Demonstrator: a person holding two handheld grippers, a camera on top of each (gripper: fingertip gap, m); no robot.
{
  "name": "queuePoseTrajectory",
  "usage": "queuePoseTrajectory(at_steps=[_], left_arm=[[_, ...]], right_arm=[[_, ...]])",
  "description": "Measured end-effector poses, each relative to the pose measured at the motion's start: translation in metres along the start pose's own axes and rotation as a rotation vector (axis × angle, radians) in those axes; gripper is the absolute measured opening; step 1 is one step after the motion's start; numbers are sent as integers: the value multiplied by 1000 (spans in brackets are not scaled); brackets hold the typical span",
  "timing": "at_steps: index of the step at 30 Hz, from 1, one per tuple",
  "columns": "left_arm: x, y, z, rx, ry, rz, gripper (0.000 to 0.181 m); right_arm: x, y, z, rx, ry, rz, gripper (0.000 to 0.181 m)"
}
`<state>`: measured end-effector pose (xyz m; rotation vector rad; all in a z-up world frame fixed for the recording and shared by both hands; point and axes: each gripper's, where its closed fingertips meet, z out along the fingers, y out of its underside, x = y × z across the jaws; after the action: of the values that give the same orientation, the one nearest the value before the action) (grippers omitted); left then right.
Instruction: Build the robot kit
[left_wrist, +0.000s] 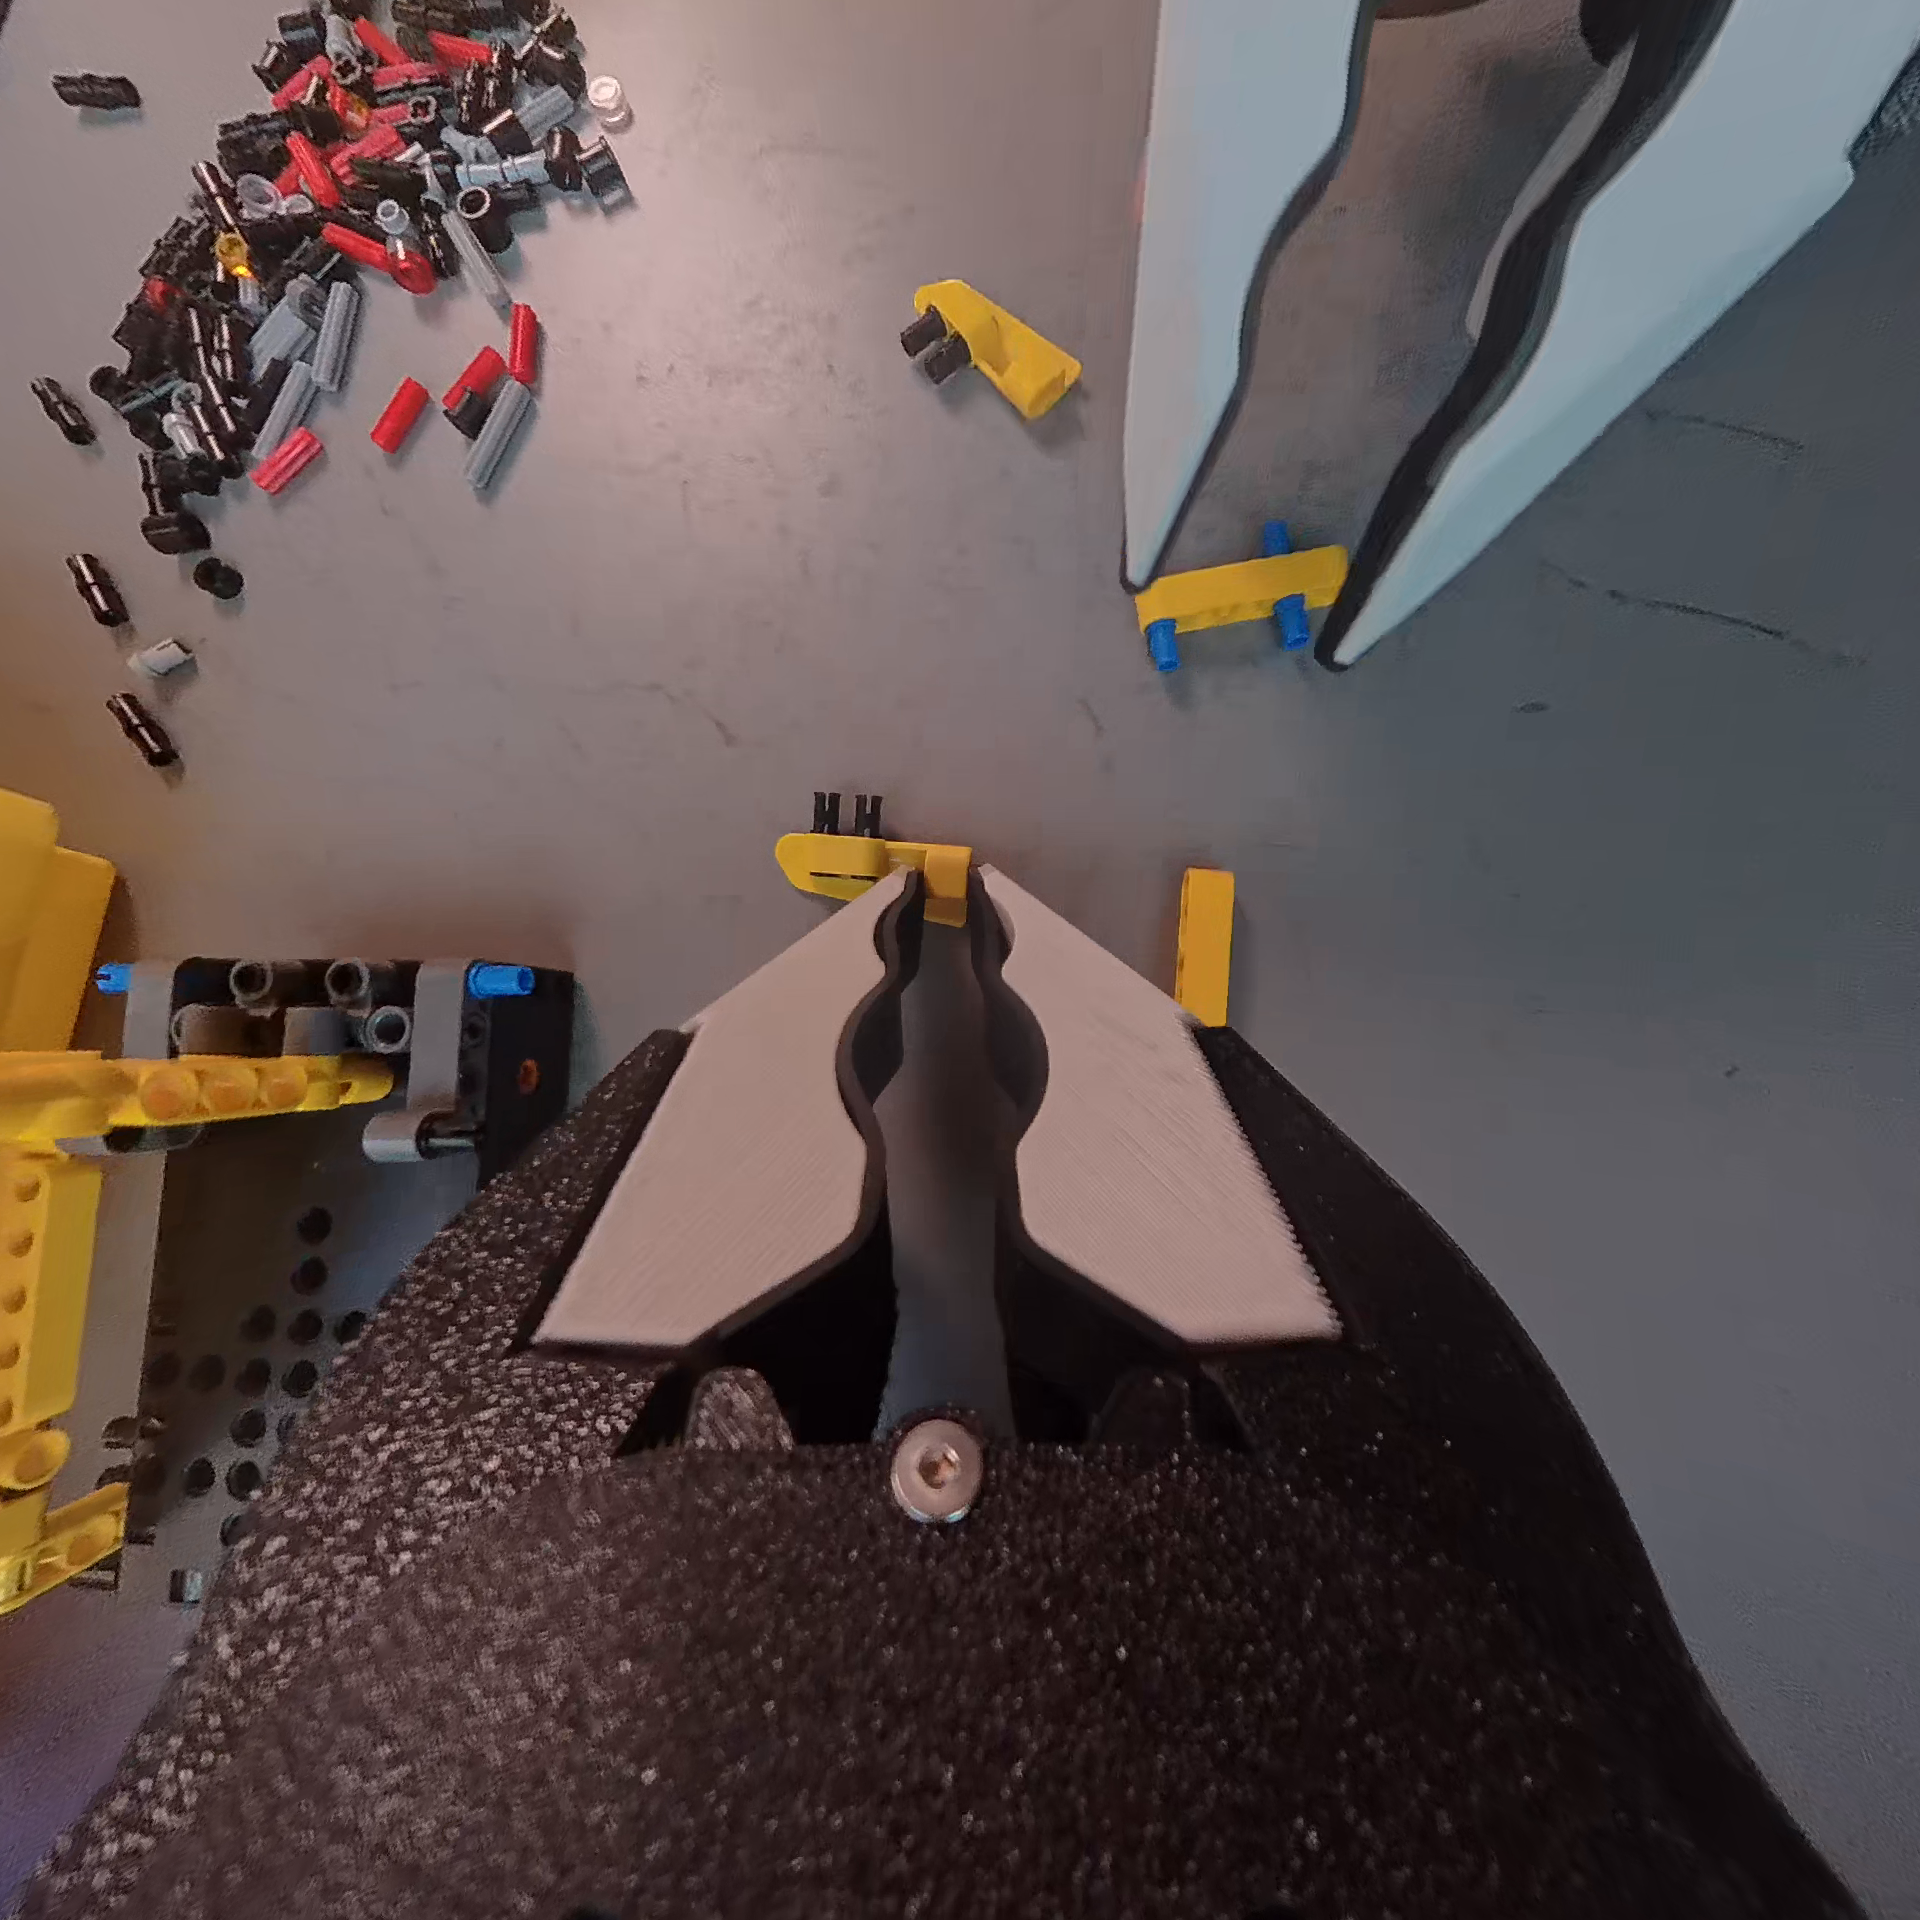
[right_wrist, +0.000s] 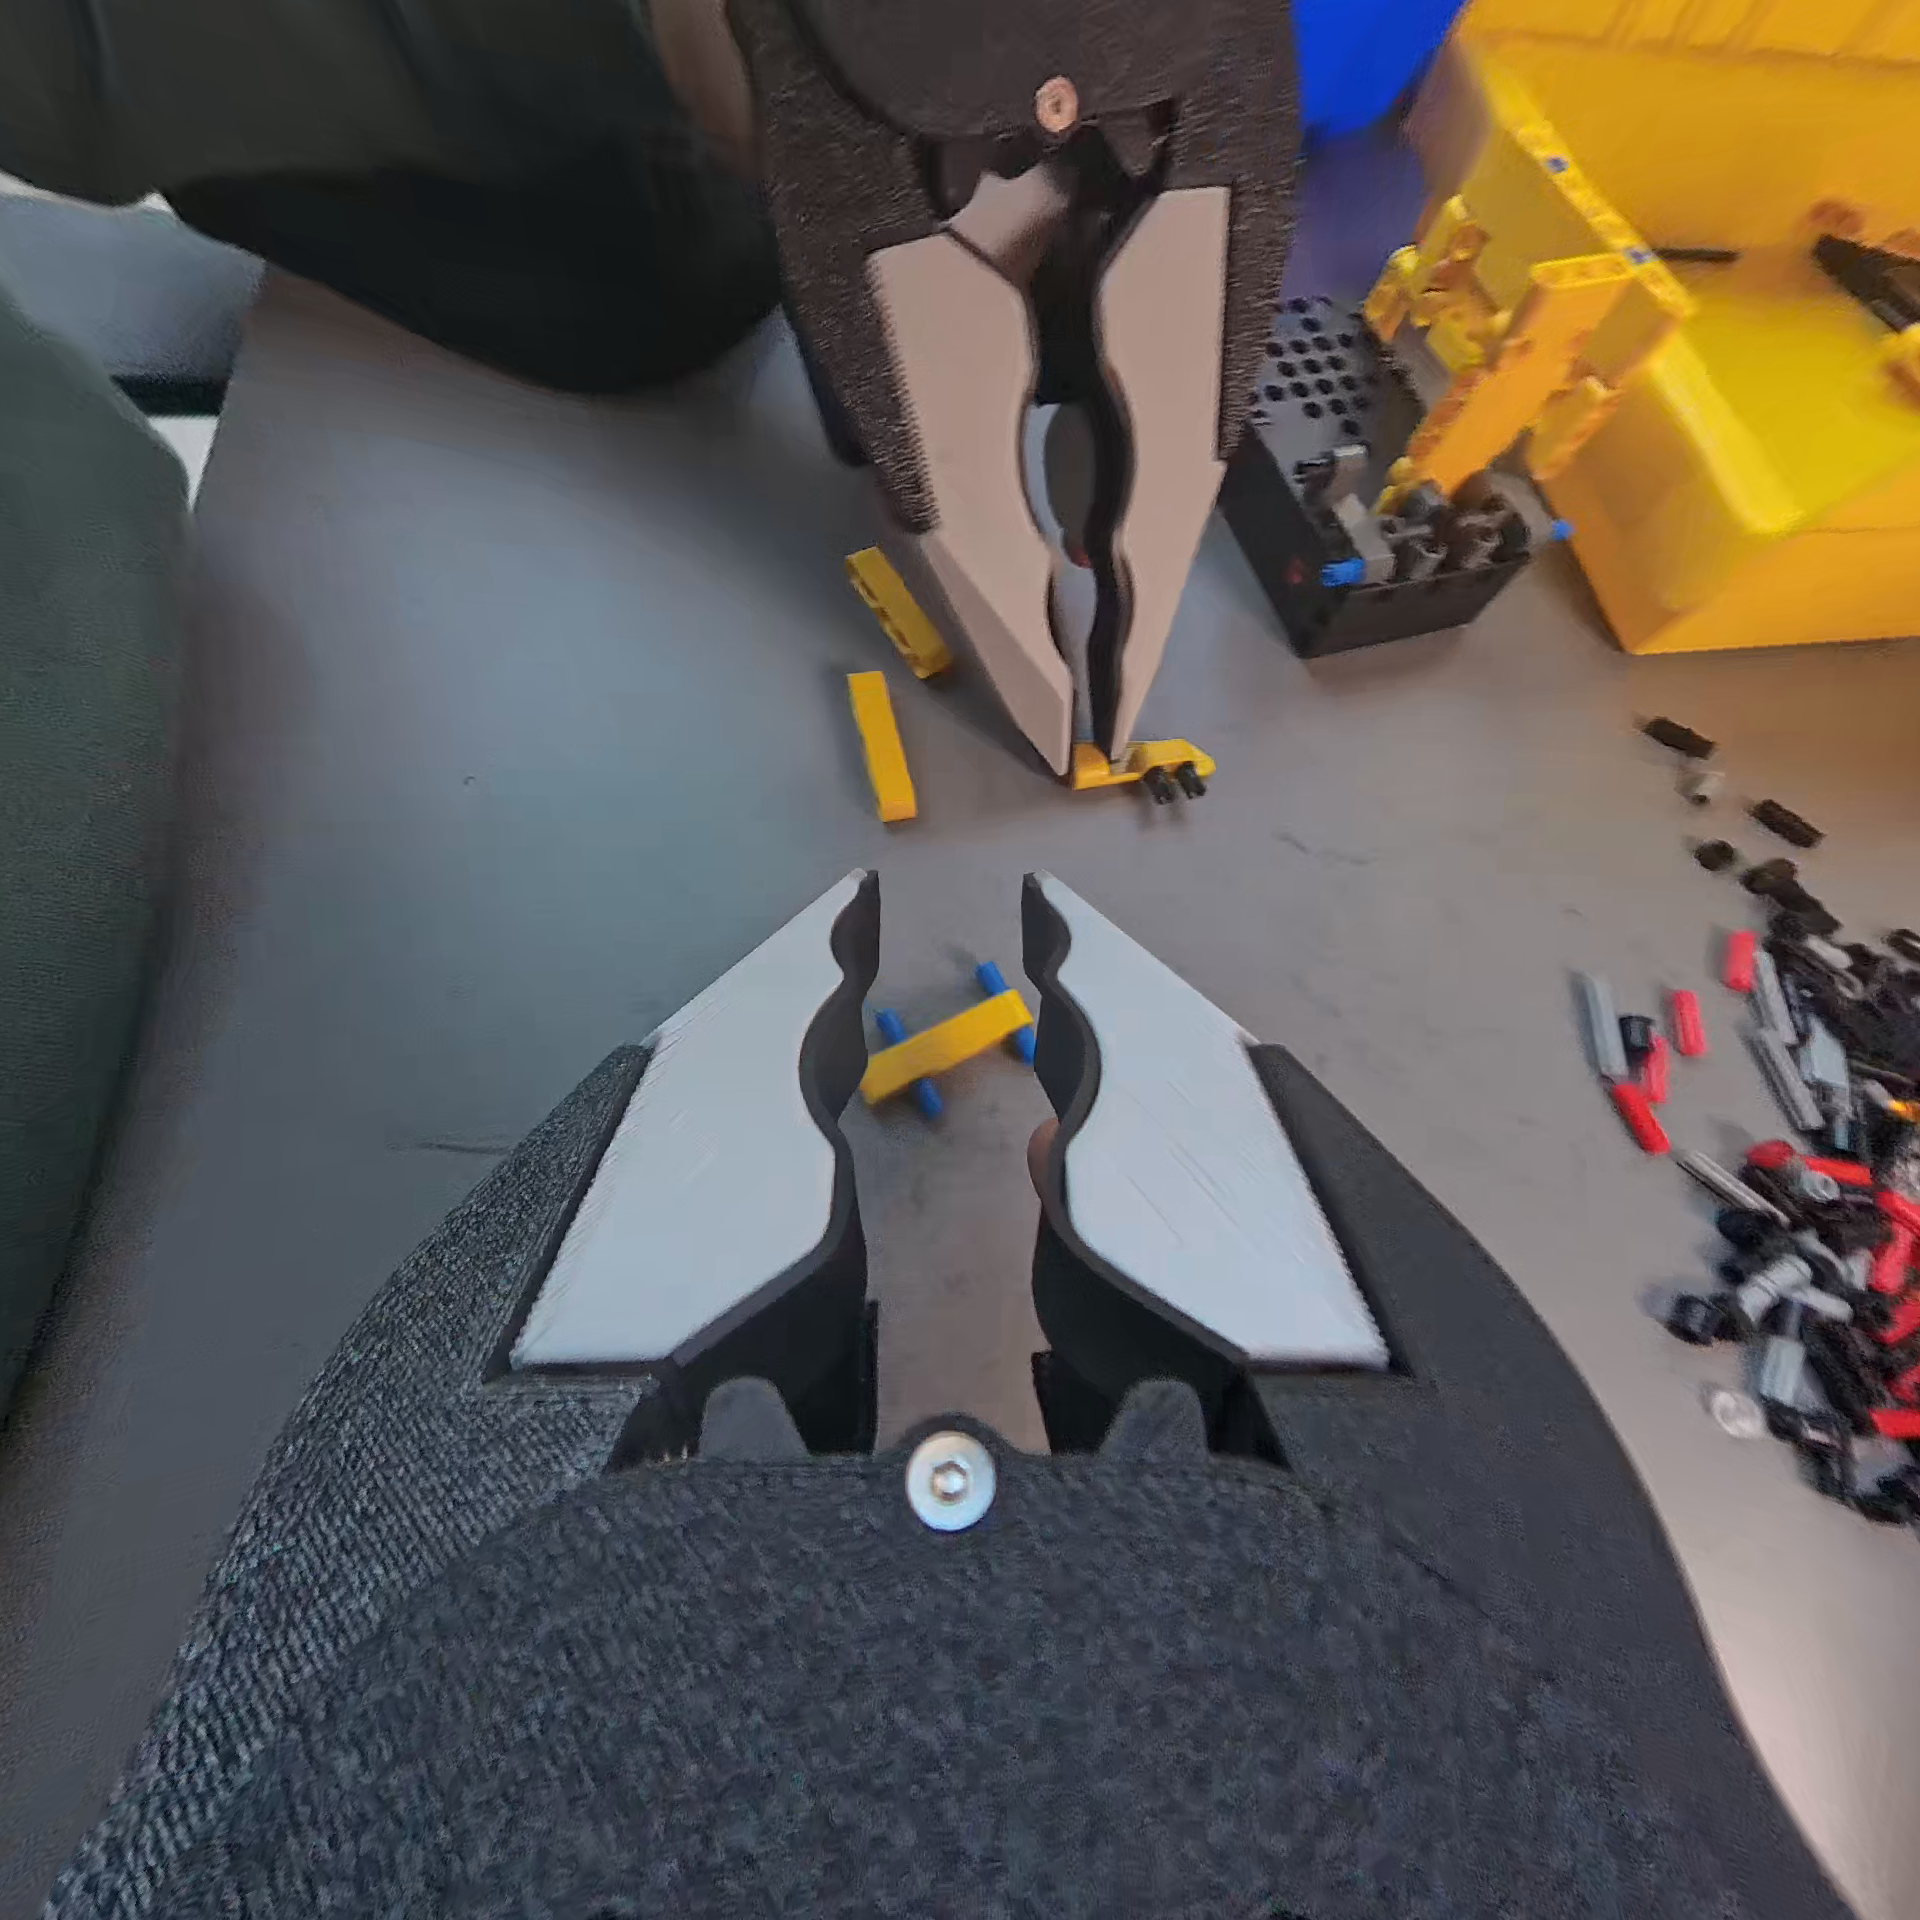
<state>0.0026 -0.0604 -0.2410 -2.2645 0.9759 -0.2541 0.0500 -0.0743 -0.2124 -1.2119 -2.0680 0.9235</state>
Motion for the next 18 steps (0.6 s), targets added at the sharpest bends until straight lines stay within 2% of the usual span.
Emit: queuePoseTrajectory(at_steps=[3,7,10,11,14,18], left_arm=[[0,5,-4,-7,19,-5,7],[0,11,-9,-23,36,8,7],[3,12,-11,-17,57,6,7],[4,12,-11,-15,63,6,7],[8,10,-10,-10,75,13,7],[21,4,-7,3,116,23,7]], right_arm=[[-16,-2,19,-84,-63,-49,27],[-16,-7,40,-166,-86,-87,26],[-13,-7,50,-230,-92,-105,16],[-14,-6,50,-248,-102,-101,8],[-7,-3,42,-279,-57,-73,7],[15,4,13,-279,60,188,7]])
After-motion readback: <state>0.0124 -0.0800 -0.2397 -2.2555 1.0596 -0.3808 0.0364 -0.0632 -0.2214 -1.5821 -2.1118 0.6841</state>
